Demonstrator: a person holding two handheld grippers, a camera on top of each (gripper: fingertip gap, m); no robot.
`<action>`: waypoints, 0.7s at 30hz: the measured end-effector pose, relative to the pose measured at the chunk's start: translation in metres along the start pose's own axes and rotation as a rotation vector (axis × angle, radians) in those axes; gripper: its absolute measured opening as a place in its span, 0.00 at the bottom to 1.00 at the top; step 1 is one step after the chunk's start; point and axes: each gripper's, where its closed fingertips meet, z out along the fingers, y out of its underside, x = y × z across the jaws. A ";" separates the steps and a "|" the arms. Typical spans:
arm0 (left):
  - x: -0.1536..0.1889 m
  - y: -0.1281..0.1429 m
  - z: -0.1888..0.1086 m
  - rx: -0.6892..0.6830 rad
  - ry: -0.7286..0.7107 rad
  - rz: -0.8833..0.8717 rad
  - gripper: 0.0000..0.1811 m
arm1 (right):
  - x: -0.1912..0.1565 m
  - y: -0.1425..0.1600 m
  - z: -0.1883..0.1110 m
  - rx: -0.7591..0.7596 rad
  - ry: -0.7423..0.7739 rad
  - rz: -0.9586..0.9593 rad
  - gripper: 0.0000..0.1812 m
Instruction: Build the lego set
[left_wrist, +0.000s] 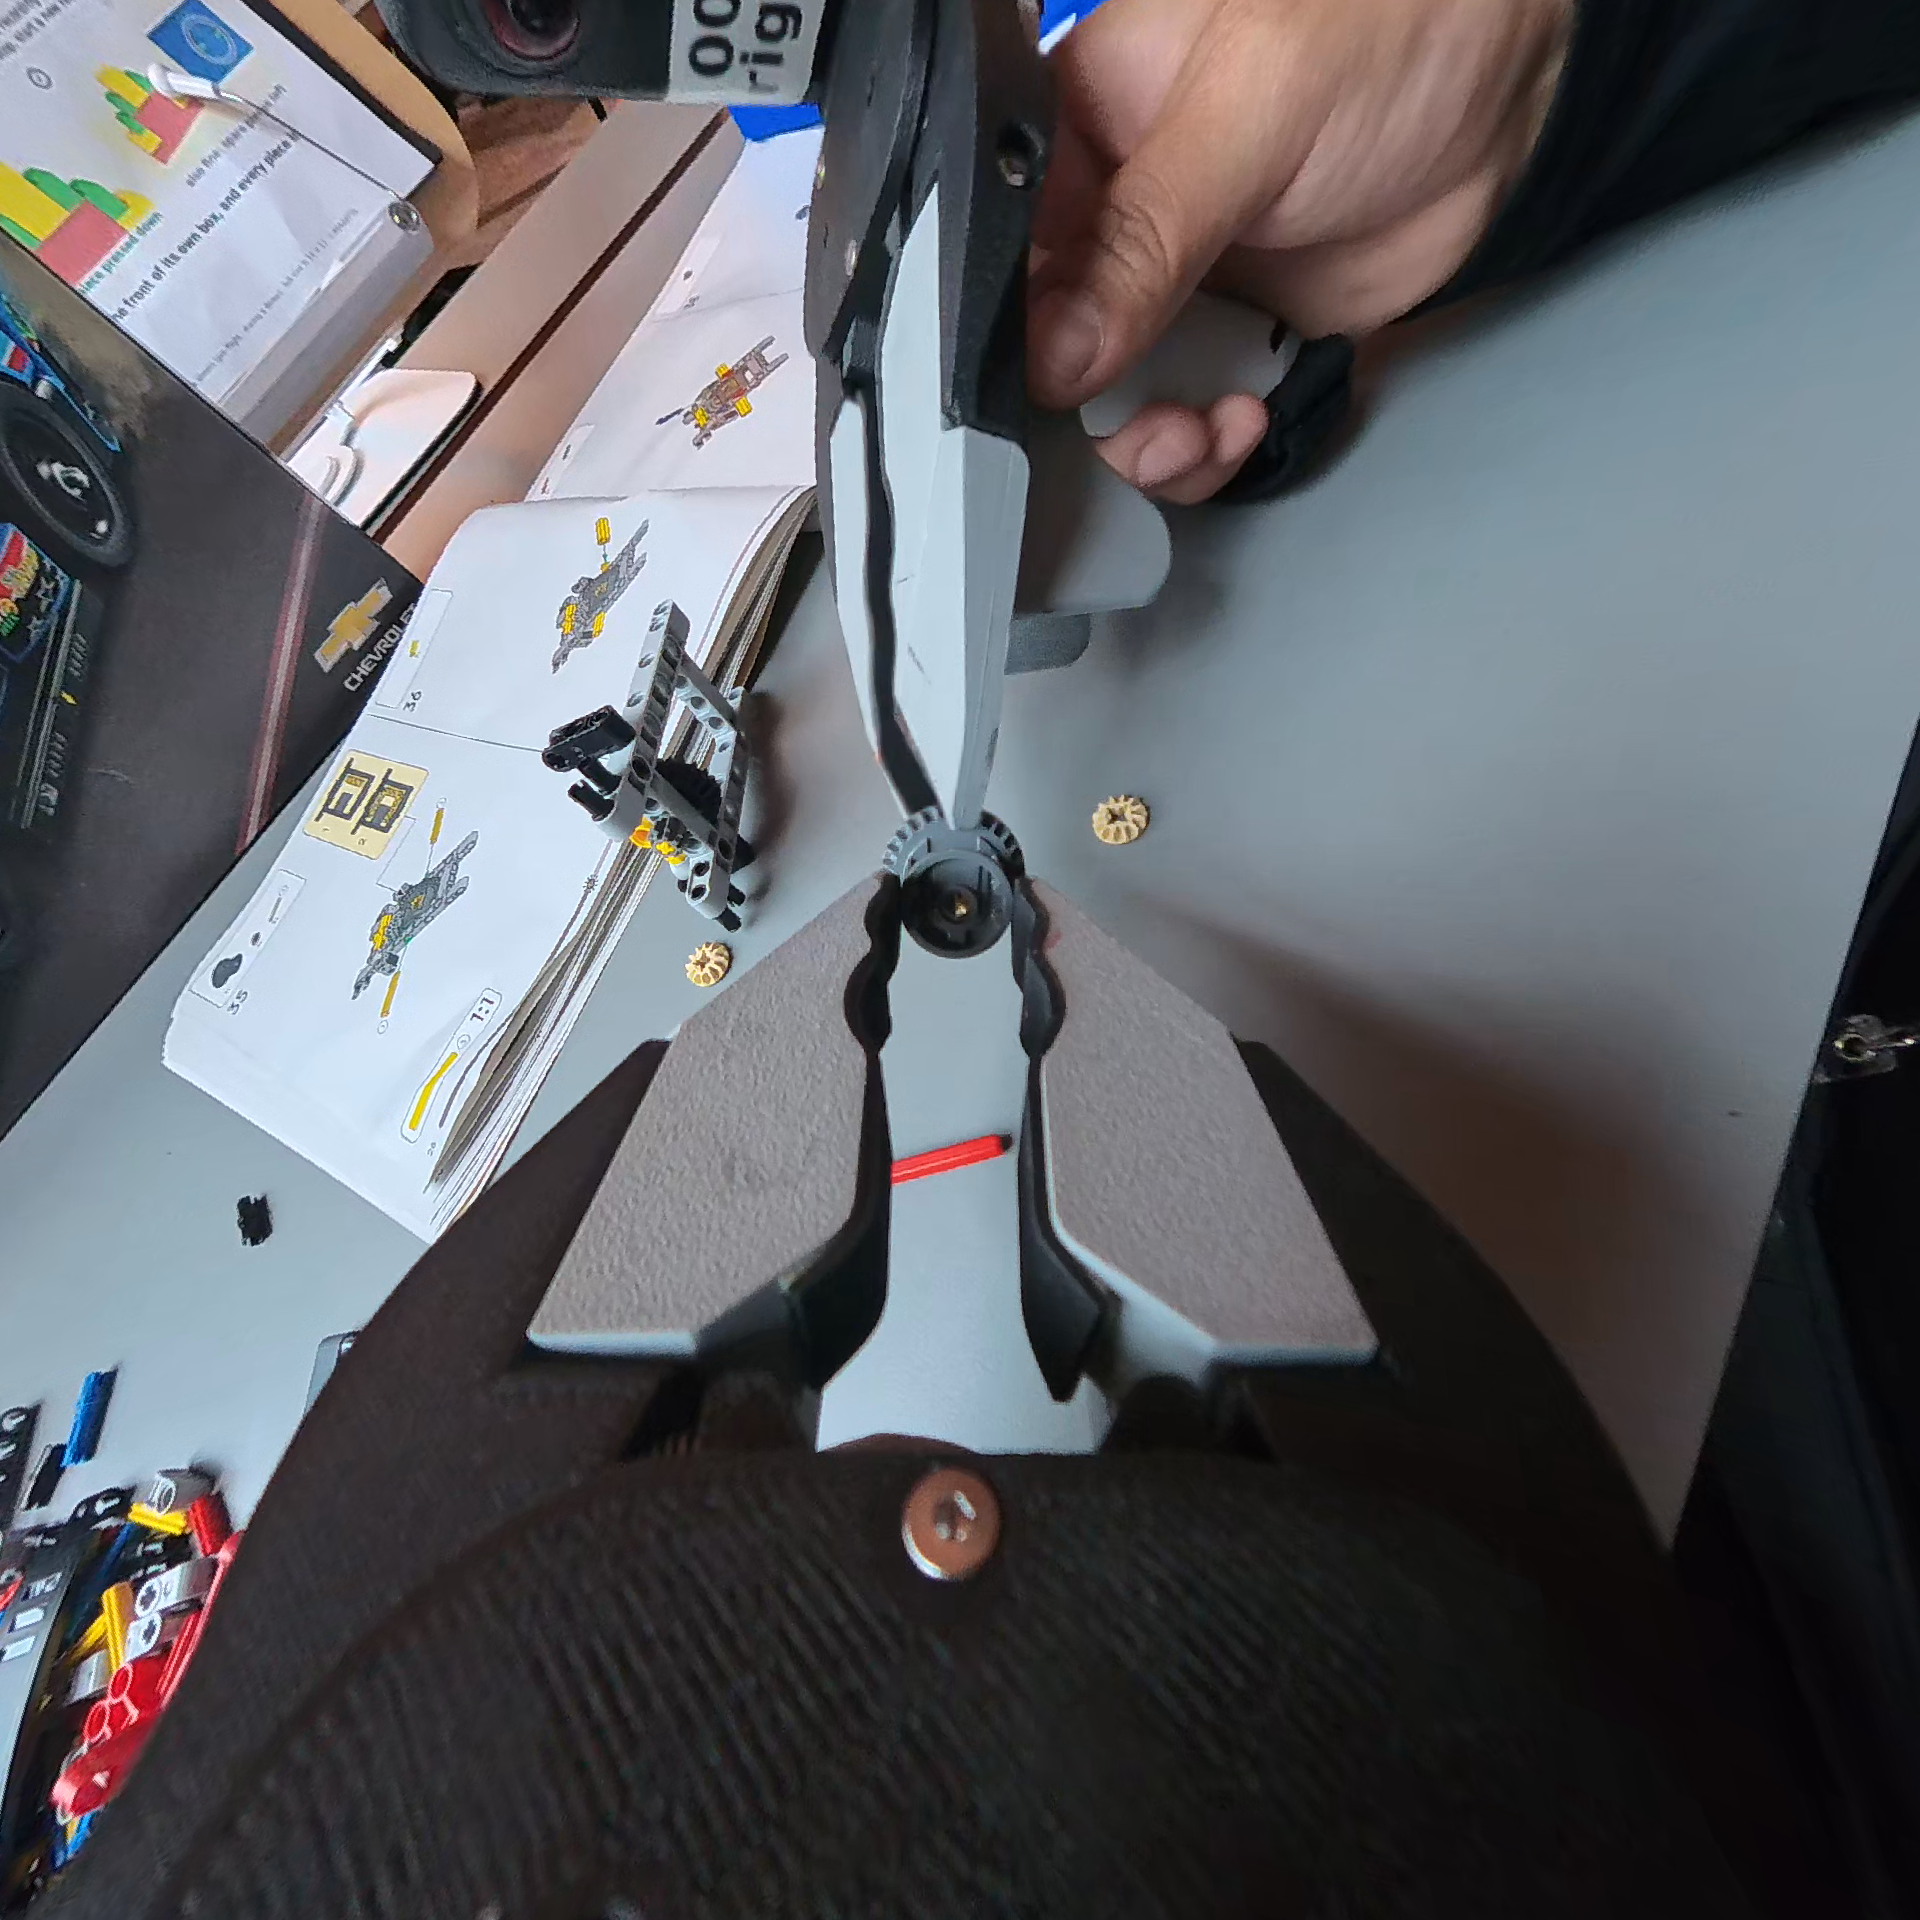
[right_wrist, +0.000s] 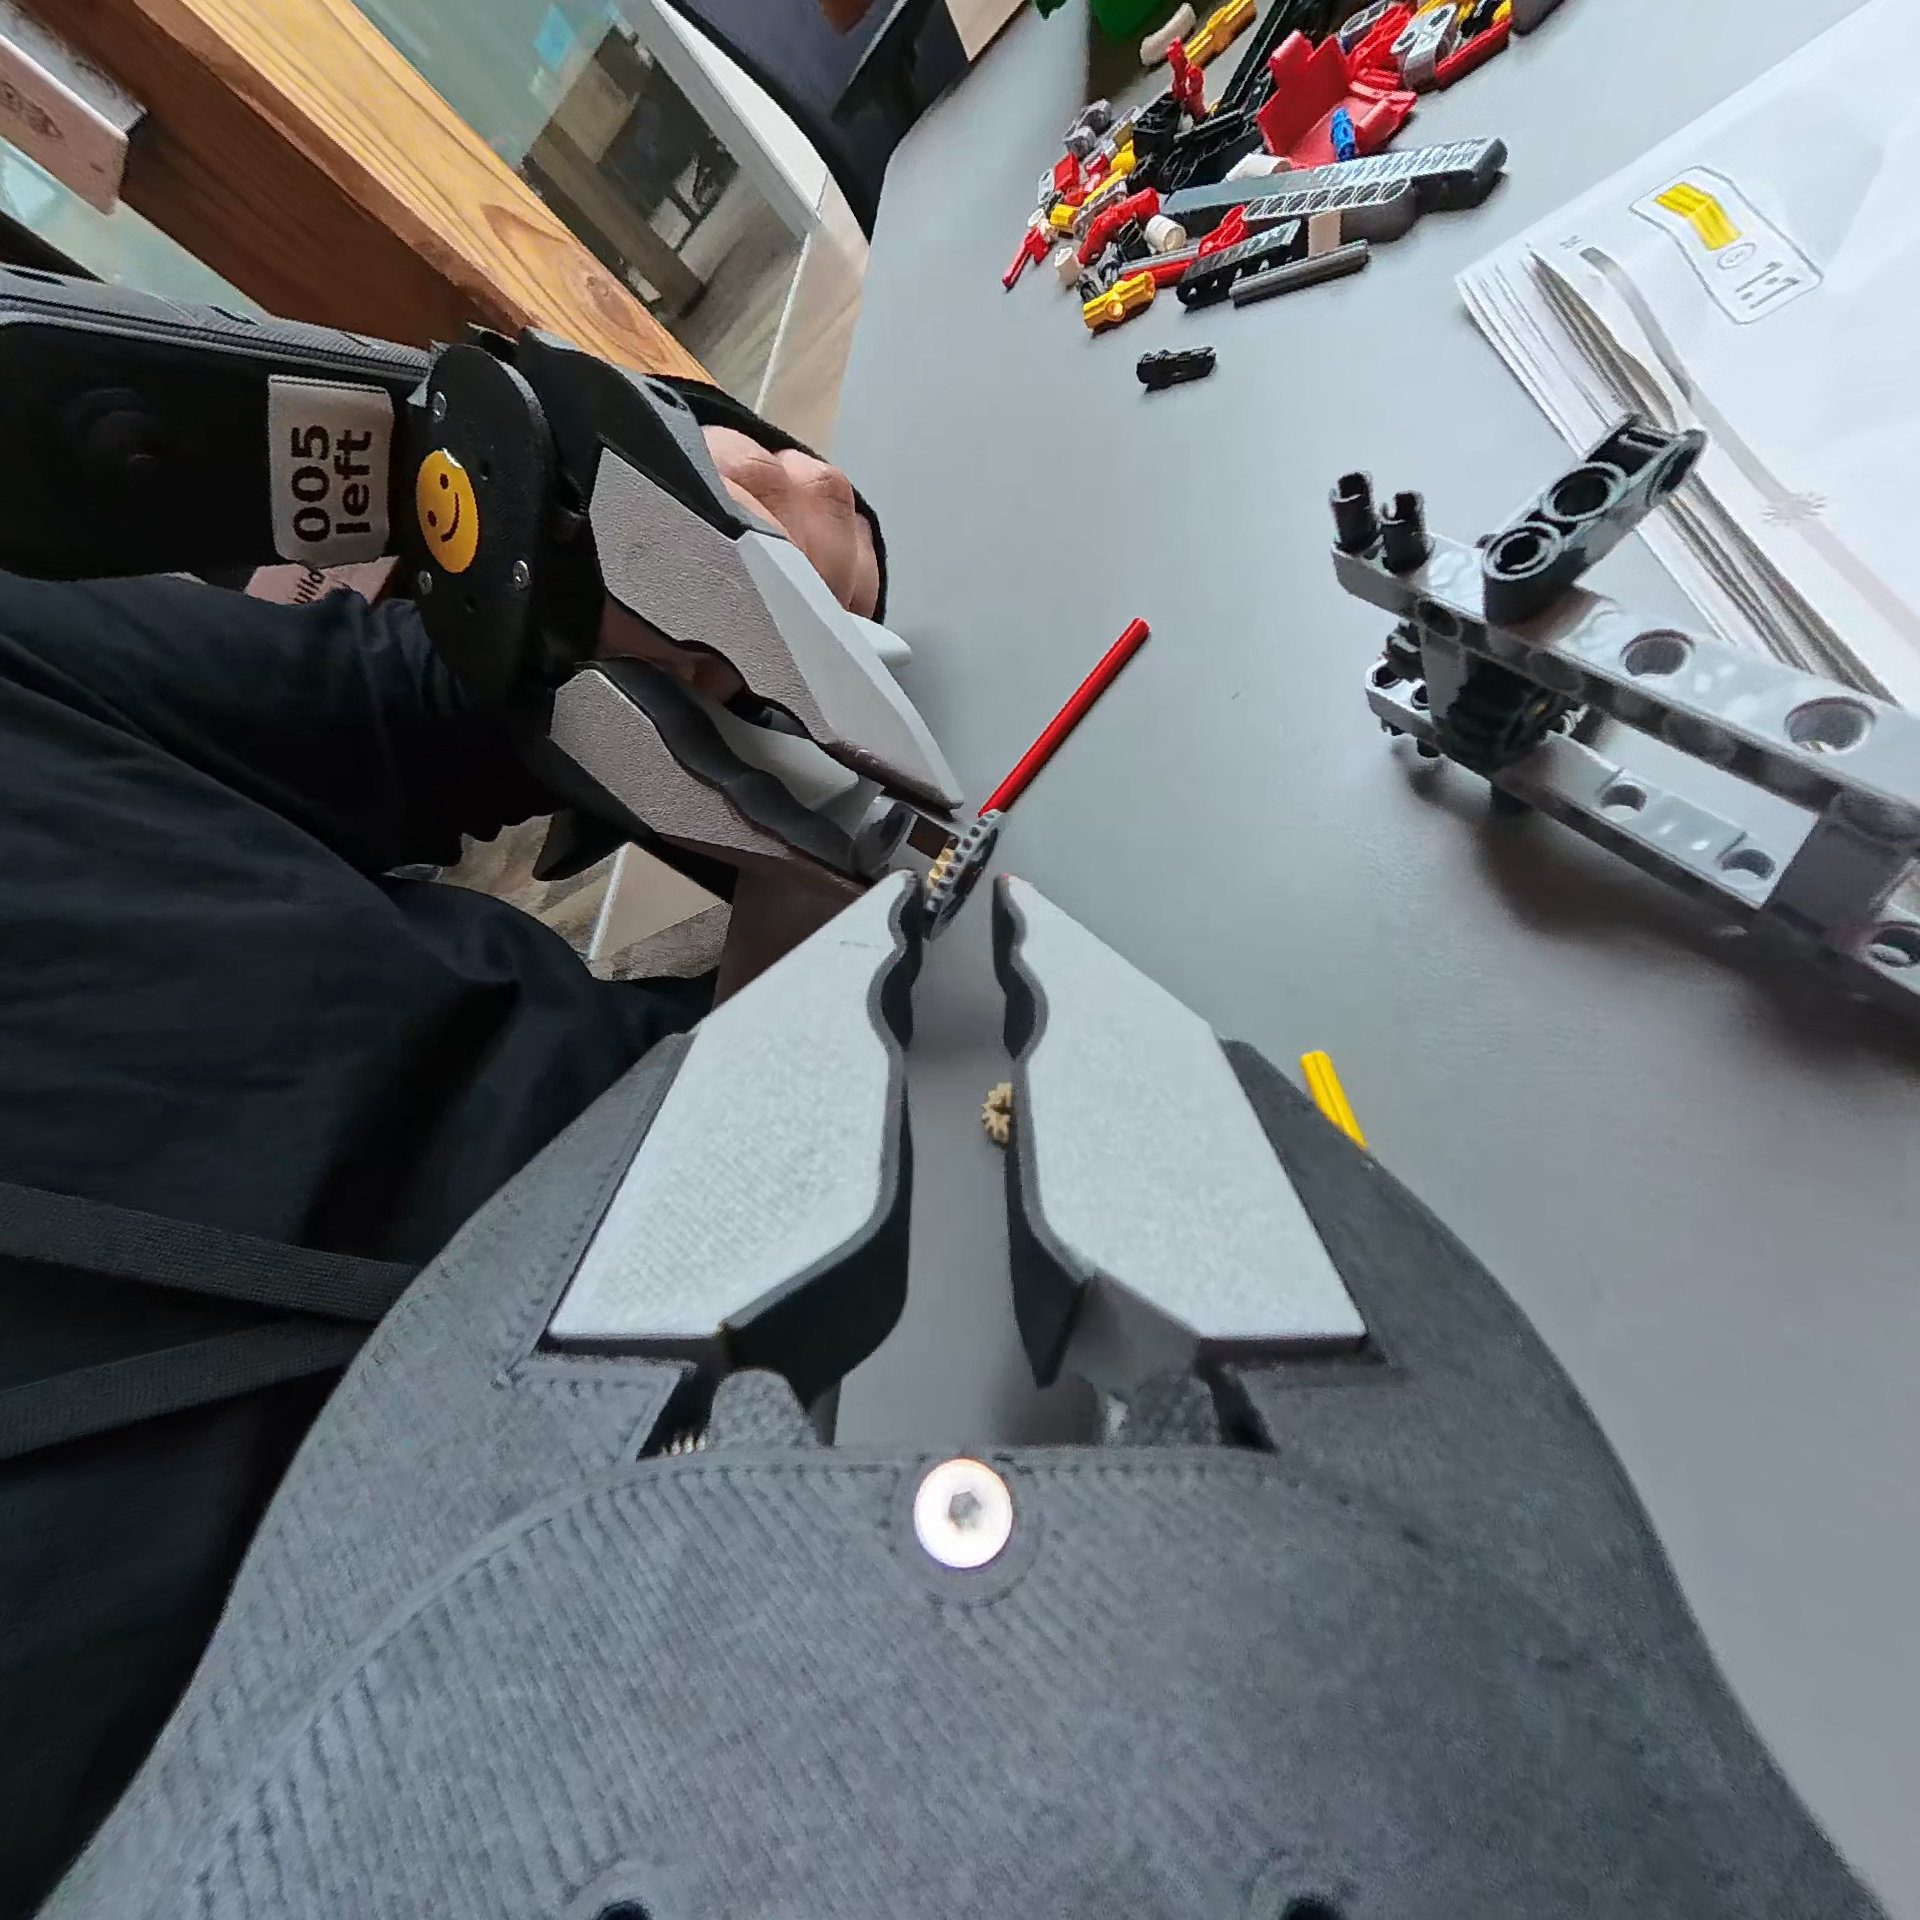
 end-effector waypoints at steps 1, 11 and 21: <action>0.000 0.000 0.000 0.001 0.000 0.000 0.10 | 0.001 0.000 0.000 0.000 -0.001 0.005 0.06; -0.001 0.004 0.002 -0.020 -0.007 -0.035 0.10 | 0.001 0.000 0.003 -0.004 -0.006 0.019 0.00; 0.002 0.010 0.003 -0.036 0.030 -0.081 0.12 | 0.006 0.003 0.004 -0.023 0.017 0.023 0.00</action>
